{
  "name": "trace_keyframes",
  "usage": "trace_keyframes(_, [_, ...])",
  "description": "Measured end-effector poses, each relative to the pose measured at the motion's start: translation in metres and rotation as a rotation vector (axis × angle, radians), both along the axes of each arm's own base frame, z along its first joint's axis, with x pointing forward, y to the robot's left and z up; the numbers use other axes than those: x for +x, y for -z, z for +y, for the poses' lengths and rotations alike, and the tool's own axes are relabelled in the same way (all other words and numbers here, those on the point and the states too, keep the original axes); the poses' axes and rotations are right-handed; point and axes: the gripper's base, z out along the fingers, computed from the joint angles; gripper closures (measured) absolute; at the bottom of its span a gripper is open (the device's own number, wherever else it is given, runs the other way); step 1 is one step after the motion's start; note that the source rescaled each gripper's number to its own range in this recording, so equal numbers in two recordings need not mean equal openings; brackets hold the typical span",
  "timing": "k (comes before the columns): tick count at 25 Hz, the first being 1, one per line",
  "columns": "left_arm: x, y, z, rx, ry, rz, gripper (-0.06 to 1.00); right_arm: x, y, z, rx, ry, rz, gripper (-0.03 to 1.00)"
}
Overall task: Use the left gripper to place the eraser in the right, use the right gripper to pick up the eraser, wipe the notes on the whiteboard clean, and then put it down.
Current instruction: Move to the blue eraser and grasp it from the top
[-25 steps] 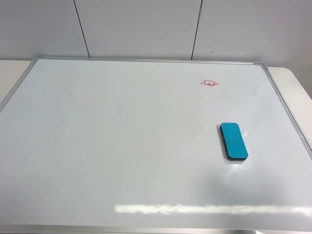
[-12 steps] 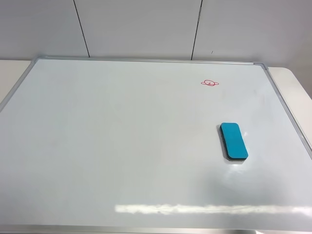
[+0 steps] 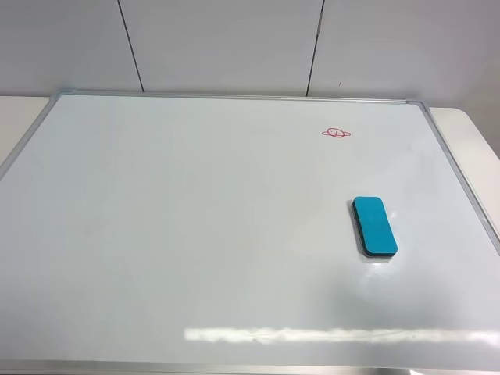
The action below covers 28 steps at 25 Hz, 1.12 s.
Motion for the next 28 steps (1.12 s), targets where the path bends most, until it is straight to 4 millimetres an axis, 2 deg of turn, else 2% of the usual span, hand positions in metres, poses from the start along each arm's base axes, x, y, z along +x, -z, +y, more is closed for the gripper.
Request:
trace_keyframes(16, [0.000,0.000,0.000,0.001,-0.006,0.000,-0.06,0.004,0.000,0.002,0.040,-0.005,0.022,-0.03])
trace_keyframes(20, [0.000,0.000,0.000,0.001,-0.007,-0.001,-0.06,0.030,-0.004,0.003,0.136,-0.002,0.144,-0.03])
trace_keyframes(24, [0.000,0.000,0.000,0.002,-0.007,-0.001,-0.06,0.070,-0.019,0.003,0.227,0.005,0.238,-0.03])
trace_keyframes(28, [0.000,0.000,0.000,0.002,-0.007,-0.001,-0.06,0.115,-0.024,0.000,0.284,0.044,0.391,-0.03])
